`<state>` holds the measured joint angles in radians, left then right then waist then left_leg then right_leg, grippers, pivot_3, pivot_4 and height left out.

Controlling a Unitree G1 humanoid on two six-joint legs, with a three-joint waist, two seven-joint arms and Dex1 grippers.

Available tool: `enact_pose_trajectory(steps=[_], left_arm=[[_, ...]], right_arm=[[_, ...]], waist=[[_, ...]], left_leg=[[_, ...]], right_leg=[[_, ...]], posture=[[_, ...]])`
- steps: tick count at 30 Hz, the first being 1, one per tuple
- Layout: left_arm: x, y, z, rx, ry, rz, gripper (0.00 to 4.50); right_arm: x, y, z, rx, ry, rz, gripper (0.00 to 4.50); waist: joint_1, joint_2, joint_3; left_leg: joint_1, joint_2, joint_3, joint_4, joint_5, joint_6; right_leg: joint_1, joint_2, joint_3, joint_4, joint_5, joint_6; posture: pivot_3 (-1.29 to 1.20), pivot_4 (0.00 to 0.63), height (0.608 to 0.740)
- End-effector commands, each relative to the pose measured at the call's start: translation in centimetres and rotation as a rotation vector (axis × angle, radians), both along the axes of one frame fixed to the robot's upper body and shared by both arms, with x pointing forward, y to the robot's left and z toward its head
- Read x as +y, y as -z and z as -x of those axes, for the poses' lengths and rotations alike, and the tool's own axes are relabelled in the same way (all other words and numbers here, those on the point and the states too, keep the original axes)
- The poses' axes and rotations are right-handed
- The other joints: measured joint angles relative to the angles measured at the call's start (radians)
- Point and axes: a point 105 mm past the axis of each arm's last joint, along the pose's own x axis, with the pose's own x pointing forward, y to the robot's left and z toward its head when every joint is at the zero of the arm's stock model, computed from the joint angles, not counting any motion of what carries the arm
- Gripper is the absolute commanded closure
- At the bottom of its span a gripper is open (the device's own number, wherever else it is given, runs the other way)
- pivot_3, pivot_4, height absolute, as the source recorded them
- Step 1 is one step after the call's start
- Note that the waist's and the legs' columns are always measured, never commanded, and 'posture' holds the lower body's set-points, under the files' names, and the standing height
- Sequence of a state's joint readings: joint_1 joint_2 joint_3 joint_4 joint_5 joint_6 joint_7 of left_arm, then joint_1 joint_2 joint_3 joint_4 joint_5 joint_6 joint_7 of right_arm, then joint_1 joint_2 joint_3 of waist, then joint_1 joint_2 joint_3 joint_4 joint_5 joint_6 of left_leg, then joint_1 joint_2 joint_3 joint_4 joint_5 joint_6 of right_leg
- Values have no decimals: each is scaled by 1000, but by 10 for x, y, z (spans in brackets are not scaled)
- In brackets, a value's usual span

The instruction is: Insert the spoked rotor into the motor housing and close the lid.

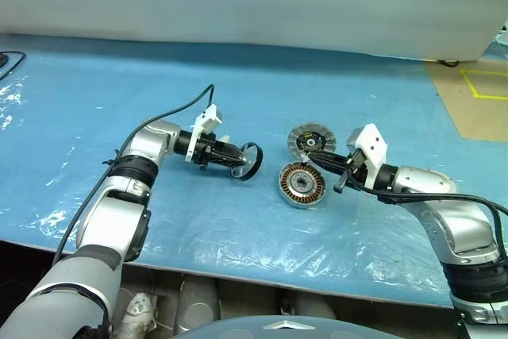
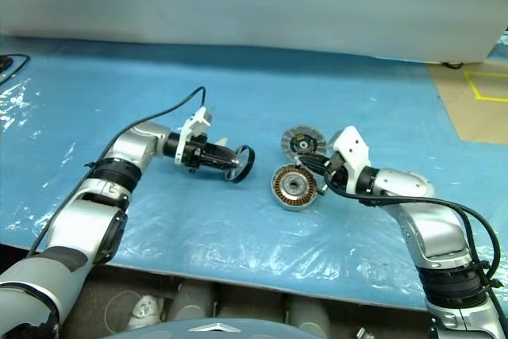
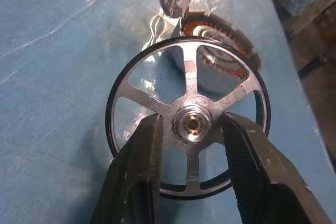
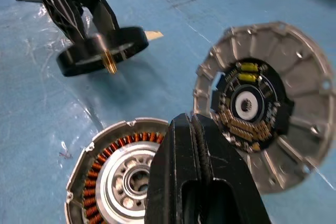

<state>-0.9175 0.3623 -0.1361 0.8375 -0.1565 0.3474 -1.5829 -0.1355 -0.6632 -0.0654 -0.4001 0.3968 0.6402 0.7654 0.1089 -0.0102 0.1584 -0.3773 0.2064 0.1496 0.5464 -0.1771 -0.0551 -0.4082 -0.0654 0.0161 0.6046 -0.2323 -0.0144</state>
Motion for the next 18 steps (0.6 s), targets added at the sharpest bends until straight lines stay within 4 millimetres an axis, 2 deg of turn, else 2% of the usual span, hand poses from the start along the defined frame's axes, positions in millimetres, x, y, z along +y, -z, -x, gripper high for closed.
enact_pose_trajectory(steps=[1, 8, 18], left_arm=[[-14, -26, 5, -27, 64, 102, 2730], [-44, -26, 21, -9, 143, 154, 2730], [-72, -17, 23, -88, 133, 141, 2730]], right_arm=[[-8, -14, 6, -45, 14, -1, 4500], [-18, -15, 12, -36, 43, 10, 4500], [-19, -12, 17, -17, 42, 22, 4500]], waist=[[-1, 0, 0], [-4, 0, 1], [-6, 0, 1]], left_leg=[[0, 0, 0, 0, 0, 0], [1, 0, 0, 0, 0, 0], [1, -1, 0, 0, 0, 0]], right_leg=[[0, 0, 0, 0, 0, 0], [1, -1, 0, 0, 0, 0], [1, -1, 1, -1, 0, 0]], posture=[[0, 150, 740], [0, 150, 740], [0, 150, 740]])
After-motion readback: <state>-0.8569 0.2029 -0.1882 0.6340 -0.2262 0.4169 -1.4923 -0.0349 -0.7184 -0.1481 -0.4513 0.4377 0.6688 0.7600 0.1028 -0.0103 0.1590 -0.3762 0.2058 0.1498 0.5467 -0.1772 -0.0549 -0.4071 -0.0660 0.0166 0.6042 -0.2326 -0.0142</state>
